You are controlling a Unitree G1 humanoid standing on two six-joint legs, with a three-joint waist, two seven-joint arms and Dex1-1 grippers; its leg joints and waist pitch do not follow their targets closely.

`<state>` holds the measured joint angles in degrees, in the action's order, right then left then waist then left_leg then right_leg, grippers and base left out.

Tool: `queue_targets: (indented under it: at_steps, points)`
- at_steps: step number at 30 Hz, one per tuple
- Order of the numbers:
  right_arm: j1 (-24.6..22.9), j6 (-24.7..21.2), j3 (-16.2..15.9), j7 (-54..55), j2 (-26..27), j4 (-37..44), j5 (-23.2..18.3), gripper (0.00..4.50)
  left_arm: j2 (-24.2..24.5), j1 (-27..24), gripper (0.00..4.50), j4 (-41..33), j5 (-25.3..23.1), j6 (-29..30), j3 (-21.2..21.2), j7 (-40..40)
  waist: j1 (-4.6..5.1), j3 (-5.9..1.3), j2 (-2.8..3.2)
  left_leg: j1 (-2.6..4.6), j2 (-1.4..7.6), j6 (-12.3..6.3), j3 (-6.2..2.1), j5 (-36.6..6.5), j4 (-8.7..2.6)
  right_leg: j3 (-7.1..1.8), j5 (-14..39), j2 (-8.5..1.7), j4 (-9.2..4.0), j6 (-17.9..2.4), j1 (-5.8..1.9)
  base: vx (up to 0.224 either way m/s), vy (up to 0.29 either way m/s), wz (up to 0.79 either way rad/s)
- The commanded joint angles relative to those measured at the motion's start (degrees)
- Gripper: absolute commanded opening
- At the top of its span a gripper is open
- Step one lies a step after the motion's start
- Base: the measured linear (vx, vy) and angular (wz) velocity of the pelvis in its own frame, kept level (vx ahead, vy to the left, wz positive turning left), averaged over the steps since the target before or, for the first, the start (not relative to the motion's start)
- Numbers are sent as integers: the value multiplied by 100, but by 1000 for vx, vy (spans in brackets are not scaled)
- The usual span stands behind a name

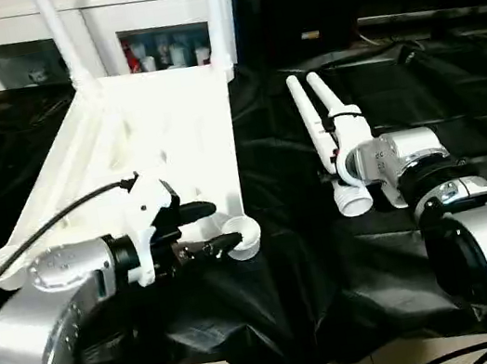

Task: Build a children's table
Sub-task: Pick table leg

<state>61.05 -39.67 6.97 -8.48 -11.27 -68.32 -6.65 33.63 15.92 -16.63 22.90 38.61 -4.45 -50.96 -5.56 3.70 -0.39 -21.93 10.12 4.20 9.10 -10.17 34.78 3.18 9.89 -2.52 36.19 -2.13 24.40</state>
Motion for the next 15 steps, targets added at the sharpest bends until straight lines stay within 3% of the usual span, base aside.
queue_targets:
  at_steps: [1,10,15]
  points:
    - [80,19,73,26,-39,-127,-29,360,74,70,363,-71,54,67,-52,-51,-25,-423,117,74,221,262,-42,-1195,-382,-284,996,-477,-373,-1005,-356,0,0,0]
    - [141,138,41,-5,-61,-359,97,272,55,199,363,53,10,49,-114,-23,-33,-424,80,66,224,259,-40,-1214,-380,-273,1075,-478,-375,-1021,-367,0,0,0]
    - [143,179,73,14,-76,-394,83,237,42,168,363,42,-56,19,-134,43,-42,-432,89,65,224,252,-37,-1174,-373,-271,1023,-482,-366,-1022,-370,0,0,0]
